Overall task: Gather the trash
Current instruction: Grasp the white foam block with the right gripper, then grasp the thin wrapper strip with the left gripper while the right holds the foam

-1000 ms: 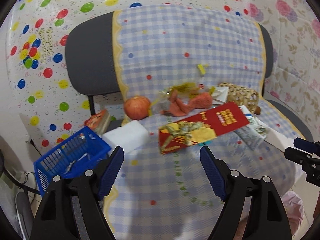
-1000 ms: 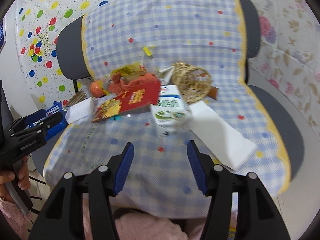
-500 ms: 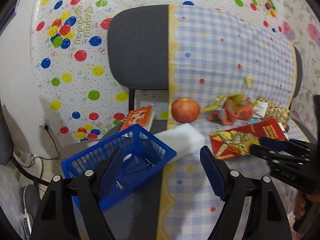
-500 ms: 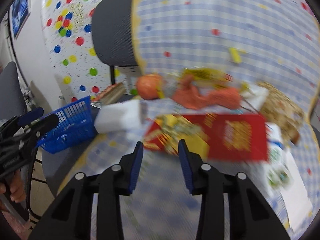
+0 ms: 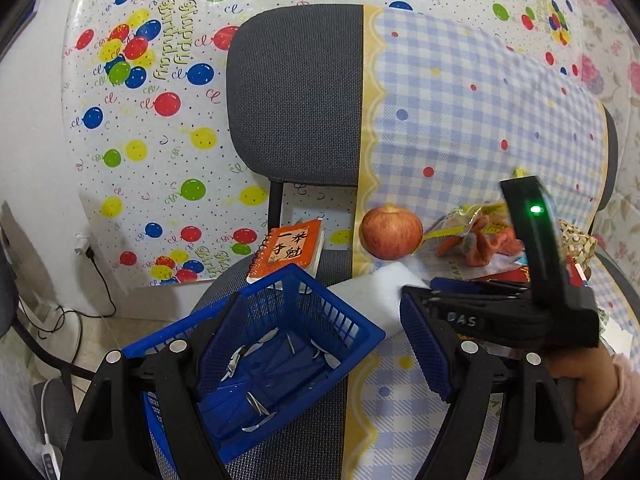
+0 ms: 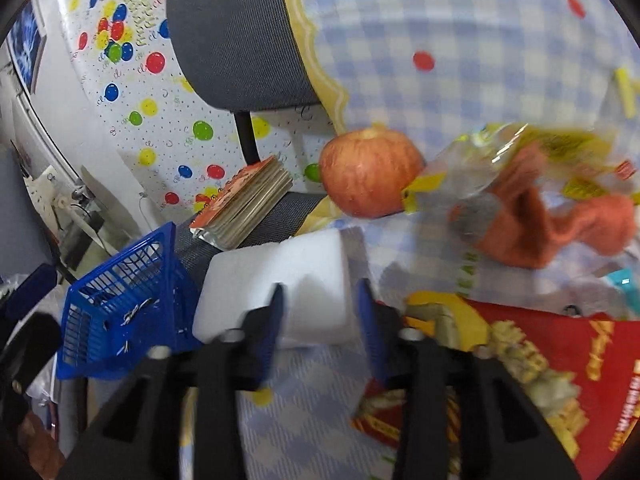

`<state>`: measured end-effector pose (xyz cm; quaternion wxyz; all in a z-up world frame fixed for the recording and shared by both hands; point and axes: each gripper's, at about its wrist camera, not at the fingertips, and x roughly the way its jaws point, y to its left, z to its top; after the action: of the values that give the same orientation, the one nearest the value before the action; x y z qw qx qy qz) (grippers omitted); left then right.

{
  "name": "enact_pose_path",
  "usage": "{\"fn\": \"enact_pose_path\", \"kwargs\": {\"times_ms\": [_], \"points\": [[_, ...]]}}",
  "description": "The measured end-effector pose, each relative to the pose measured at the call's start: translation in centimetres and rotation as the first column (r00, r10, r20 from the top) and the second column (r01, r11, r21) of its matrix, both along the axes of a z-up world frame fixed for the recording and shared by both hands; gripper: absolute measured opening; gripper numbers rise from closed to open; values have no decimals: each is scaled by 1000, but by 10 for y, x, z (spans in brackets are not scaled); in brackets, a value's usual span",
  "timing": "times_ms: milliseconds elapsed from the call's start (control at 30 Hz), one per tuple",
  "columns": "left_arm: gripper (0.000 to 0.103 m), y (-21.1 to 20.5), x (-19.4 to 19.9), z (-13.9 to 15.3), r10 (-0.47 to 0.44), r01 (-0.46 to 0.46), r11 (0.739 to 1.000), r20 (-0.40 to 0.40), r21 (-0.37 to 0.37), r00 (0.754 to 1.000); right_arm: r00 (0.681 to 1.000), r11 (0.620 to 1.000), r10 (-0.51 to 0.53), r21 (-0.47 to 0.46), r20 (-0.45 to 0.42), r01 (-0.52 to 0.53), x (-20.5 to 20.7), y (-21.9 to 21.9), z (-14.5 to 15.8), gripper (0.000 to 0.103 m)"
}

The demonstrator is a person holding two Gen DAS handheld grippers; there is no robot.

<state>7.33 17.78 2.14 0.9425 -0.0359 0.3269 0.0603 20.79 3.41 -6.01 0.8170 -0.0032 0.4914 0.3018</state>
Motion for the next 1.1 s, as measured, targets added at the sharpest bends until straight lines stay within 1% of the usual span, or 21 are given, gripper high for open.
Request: {"fn": "enact_pose_path", "kwargs": {"times_ms": [33, 100, 133, 167, 200, 233, 300, 367, 400, 433, 467, 500, 600, 700, 767, 900, 1000, 1100], "points": [[78, 0, 0, 0, 0, 0, 1000, -1, -1, 1000, 1000, 1000, -4, -4, -12, 4, 1, 1, -4, 48], [78, 0, -3, 0, 6, -6, 1000, -5, 2, 1000, 1000, 1000, -4, 22, -20, 4, 0, 0, -4, 38], [78, 0, -4, 1, 7, -7, 1000, -6, 2, 1000, 1000, 1000, -7, 14, 4, 7, -4, 0, 1, 32], [78, -1, -6, 2, 8, -8, 1000, -5, 5, 1000, 999, 1000, 0, 9, 36, 0, -9, 0, 7, 30], [78, -2, -8, 4, 8, -8, 1000, -4, 10, 1000, 998, 1000, 1, 8, 69, -2, -15, -2, 16, 24], [78, -4, -10, 6, 7, -7, 1000, -3, 15, 1000, 996, 1000, -2, 7, 94, 1, -18, -6, 23, 24], [78, -10, -15, 11, -6, 5, 1000, 5, 30, 1000, 982, 999, -33, 4, 187, 32, -30, -21, 50, 23], [78, -20, -18, 16, -31, 30, 999, 10, 36, 999, 967, 998, -69, 8, 245, 69, -38, -39, 70, 23], [78, -27, -19, 17, -45, 45, 998, 10, 39, 999, 957, 995, -93, 4, 273, 96, -43, -49, 80, 23], [78, -34, -20, 18, -62, 61, 997, 10, 44, 998, 939, 990, -132, -7, 318, 142, -52, -66, 94, 23], [79, -45, -20, 16, -87, 87, 995, 10, 50, 996, 929, 986, -153, -11, 338, 166, -57, -77, 100, 23], [79, -57, -20, 14, -116, 116, 992, 8, 57, 993, 911, 978, -189, -15, 366, 209, -66, -94, 110, 23], [79, -92, -15, 3, -194, 194, 978, -9, 74, 981, 882, 957, -266, -8, 390, 292, -83, -138, 123, 23], [79, -125, -7, -13, -259, 261, 962, -36, 73, 965, 856, 932, -331, -2, 397, 362, -98, -178, 128, 24], [79, -143, -1, -22, -285, 288, 955, -49, 71, 957, 836, 916, -371, 8, 405, 402, -107, -202, 129, 24], [79, -174, 12, -34, -322, 326, 944, -72, 54, 944, 779, 875, -436, 11, 451, 484, -125, -242, 134, 24], [79, -196, 24, -41, -345, 350, 934, -83, 68, 935, 756, 854, -472, 22, 453, 520, -132, -267, 135, 24], [76, -216, 35, -48, -368, 377, 920, -100, 109, 925, 752, 842, -500, 38, 429, 538, -134, -287, 133, 25]]}}
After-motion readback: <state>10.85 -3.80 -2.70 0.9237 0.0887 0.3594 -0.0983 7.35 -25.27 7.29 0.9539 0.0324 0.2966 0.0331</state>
